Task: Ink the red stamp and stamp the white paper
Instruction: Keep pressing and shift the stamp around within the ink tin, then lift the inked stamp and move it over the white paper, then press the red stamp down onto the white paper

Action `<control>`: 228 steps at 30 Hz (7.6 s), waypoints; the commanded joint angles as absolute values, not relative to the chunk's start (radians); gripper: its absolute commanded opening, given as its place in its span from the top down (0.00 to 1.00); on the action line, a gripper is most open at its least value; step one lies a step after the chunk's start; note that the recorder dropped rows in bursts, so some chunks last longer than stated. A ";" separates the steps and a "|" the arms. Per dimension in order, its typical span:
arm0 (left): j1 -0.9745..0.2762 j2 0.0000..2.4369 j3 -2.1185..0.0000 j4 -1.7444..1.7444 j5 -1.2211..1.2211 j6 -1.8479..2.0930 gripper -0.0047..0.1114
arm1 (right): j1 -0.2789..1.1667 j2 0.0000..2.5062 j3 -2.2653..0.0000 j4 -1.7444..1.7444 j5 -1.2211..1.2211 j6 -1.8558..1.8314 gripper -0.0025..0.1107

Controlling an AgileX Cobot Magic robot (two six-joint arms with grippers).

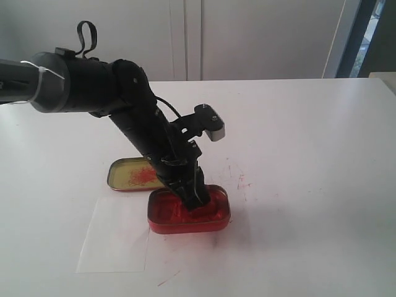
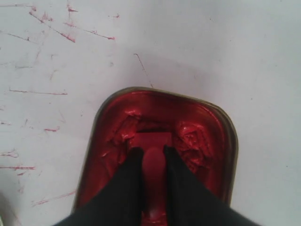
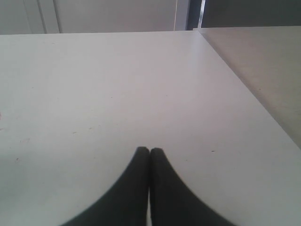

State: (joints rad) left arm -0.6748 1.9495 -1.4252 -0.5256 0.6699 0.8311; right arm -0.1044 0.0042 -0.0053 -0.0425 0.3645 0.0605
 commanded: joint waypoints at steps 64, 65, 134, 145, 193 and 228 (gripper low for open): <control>-0.793 1.842 -1.419 -0.254 0.597 0.535 0.96 | -0.100 0.000 0.000 -0.045 0.350 0.042 0.98; -0.790 1.833 -1.419 -0.254 0.608 0.515 0.96 | -0.100 0.000 0.000 -0.045 0.350 0.042 0.98; -0.610 1.514 -0.699 -0.090 0.074 -0.022 0.96 | -0.100 0.000 0.000 -0.045 0.350 0.042 0.98; -0.620 1.541 -0.699 -0.088 0.030 -0.020 0.96 | -0.100 0.000 0.000 -0.045 0.350 0.042 0.98; -0.680 1.561 -0.863 0.398 0.309 -0.471 0.96 | -0.100 0.000 0.000 -0.045 0.350 0.042 0.98; -0.687 1.633 -0.730 0.298 0.034 -0.502 0.96 | -0.100 0.000 0.000 -0.045 0.350 0.042 0.98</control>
State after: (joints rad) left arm -0.6829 1.6194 -0.7374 0.3042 0.0447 -0.4949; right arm -0.1044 0.0042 -0.0053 -0.0425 0.3645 0.0494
